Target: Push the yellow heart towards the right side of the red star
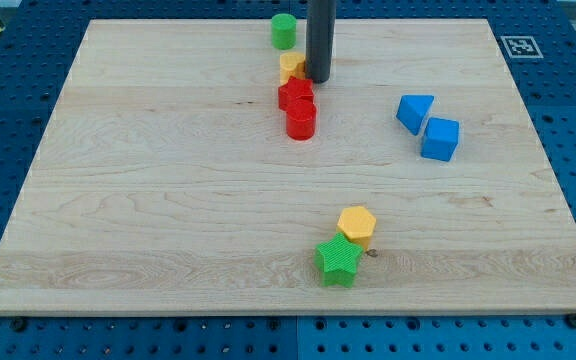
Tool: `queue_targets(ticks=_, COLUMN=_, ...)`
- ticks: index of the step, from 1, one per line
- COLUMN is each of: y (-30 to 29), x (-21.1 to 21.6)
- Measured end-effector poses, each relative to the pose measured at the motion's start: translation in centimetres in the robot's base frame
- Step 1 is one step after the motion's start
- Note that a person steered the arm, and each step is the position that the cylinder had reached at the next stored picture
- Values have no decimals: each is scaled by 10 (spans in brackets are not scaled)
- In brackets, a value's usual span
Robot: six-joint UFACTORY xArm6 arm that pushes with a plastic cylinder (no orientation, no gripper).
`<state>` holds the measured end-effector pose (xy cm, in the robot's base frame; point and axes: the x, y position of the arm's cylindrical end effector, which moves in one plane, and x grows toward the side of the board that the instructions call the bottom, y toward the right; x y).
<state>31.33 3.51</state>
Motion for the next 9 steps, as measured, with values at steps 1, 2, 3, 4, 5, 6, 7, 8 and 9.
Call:
queue_targets(ticks=1, y=-17, x=-6)
queue_targets(ticks=2, y=-54, x=-7)
queue_targets(ticks=3, y=-74, x=-9)
queue_targets(ticks=4, y=-58, x=-43)
queue_targets(ticks=5, y=-64, x=-73)
queue_targets(ticks=6, y=-100, x=-73)
queue_targets(ticks=7, y=-121, x=-71)
queue_targets(ticks=8, y=-98, x=-73)
queue_targets(ticks=9, y=-89, x=-74)
